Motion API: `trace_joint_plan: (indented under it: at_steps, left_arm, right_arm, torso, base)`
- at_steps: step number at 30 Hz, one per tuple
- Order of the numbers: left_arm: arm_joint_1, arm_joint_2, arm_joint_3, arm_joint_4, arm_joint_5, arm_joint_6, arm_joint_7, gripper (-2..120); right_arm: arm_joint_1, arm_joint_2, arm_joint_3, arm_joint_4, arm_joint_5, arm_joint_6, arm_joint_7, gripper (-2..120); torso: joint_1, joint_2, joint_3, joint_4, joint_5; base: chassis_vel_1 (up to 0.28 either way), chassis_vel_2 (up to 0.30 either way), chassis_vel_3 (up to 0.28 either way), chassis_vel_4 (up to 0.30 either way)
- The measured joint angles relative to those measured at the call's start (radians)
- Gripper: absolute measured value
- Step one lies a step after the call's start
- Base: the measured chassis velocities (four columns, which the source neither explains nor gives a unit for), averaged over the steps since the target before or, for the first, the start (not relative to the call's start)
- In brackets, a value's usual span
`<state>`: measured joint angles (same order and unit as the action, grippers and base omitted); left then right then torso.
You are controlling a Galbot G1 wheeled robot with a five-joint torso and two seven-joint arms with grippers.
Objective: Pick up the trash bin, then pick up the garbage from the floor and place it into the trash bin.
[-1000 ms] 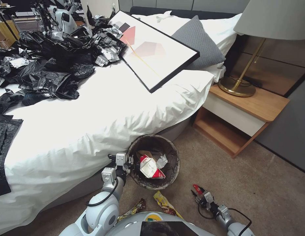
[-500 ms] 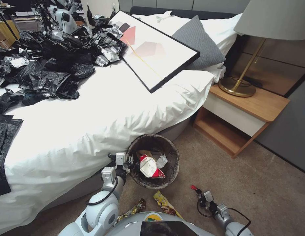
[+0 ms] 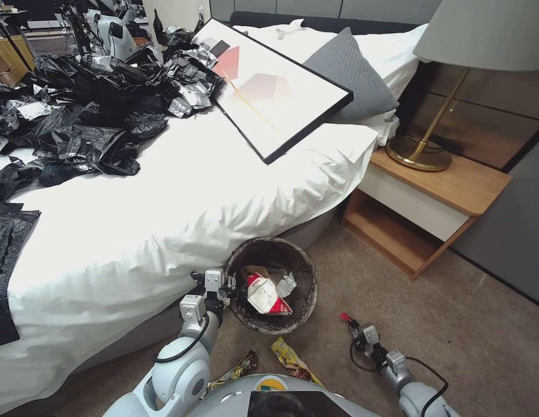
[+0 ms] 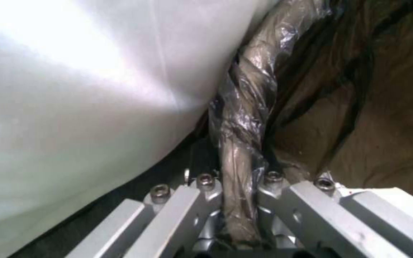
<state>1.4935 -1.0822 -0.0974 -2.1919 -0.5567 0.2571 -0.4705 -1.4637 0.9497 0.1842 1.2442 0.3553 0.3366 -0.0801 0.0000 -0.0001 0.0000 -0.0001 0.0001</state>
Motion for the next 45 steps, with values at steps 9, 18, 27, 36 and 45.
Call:
trace_joint_plan:
  at_steps: [9,18,27,36,45]
  left_arm:
    - [0.004,0.002,0.009,-0.003,0.000,0.001,0.000,2]
    - [0.019,0.002,0.049,-0.002,0.012,0.003,0.001,2]
    - [0.018,0.002,0.065,0.001,0.014,0.006,0.001,2]
    - [0.015,0.001,0.075,0.002,0.014,0.010,-0.002,2]
    - [0.018,0.001,0.072,-0.003,0.016,0.012,-0.004,2]
  right_arm:
    - [-0.039,-0.023,0.085,0.187,0.020,0.003,0.084,0]
    - [-0.024,-0.018,0.237,0.541,-0.029,0.007,0.285,0]
    - [-0.016,-0.042,0.330,0.971,0.057,-0.050,0.325,0]
    - [-0.092,-0.082,0.339,1.181,0.165,-0.023,0.134,0]
    - [-0.229,-0.176,0.361,1.270,0.266,-0.030,0.005,0]
  torso:
    - [0.000,0.000,0.000,0.0002,-0.0003]
    - [0.000,0.000,0.000,0.0000,-0.0001]
    - [0.000,0.000,0.000,0.0001,-0.0002]
    - [0.000,0.000,0.000,0.0000,-0.0002]
    - [0.000,0.000,0.000,0.0000,0.0001]
  base:
    - [0.000,0.000,0.000,0.000]
    - [0.000,0.000,0.000,0.000]
    - [0.000,0.000,0.000,0.000]
    - [0.000,0.000,0.000,0.000]
    - [0.000,0.000,0.000,0.000]
